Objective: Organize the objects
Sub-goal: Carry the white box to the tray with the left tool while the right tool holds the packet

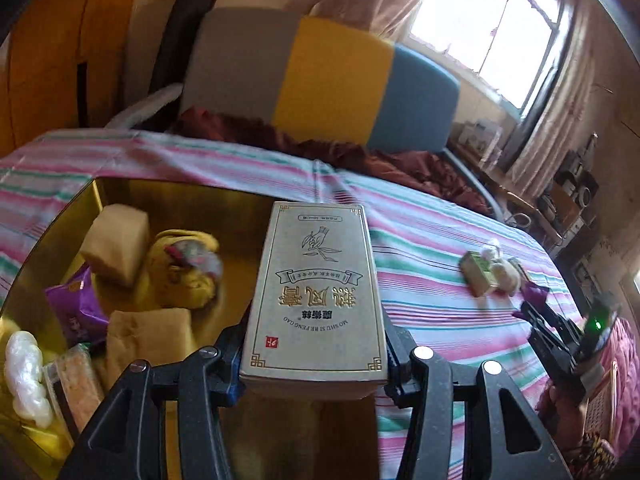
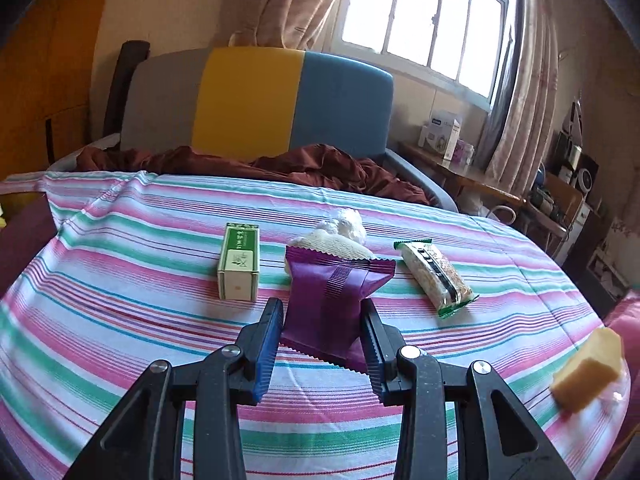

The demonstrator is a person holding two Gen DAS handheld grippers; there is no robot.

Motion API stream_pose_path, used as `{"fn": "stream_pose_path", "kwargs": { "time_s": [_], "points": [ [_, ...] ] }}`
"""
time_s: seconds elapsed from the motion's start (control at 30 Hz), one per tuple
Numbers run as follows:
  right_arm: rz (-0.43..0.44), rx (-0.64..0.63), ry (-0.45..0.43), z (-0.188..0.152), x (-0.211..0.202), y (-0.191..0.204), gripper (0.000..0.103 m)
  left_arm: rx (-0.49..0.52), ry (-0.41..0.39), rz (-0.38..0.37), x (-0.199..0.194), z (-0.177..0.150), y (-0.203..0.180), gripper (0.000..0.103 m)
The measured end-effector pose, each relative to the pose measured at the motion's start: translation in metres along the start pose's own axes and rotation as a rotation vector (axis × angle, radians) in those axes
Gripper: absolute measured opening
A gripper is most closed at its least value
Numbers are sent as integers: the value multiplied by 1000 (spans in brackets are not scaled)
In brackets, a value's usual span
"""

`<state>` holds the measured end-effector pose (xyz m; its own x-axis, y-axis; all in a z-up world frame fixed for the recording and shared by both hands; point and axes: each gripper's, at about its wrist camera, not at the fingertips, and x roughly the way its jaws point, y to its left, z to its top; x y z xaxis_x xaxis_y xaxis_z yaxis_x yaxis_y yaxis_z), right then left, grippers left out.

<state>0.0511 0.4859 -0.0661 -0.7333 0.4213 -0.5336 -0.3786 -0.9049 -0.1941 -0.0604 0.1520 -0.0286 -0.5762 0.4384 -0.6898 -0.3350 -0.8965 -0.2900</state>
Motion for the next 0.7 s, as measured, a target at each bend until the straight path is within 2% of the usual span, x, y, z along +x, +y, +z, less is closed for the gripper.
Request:
{"fn": "stream_pose_path", "kwargs": {
  "time_s": [0.23,0.53,0.67,0.7],
  "points": [
    [-7,-41,10,-1,0,9,39,-80,144,12,33,14,24,52],
    [6,-71,-15,1,-8,15,39,-111,212,47,65,33,32,53],
    [21,-127,-31,2,-16,27,39,-92,231,147,74,38,34,59],
    [26,-140,-34,2,-18,30,39,-101,233,152,73,37,37,59]
  ]
}}
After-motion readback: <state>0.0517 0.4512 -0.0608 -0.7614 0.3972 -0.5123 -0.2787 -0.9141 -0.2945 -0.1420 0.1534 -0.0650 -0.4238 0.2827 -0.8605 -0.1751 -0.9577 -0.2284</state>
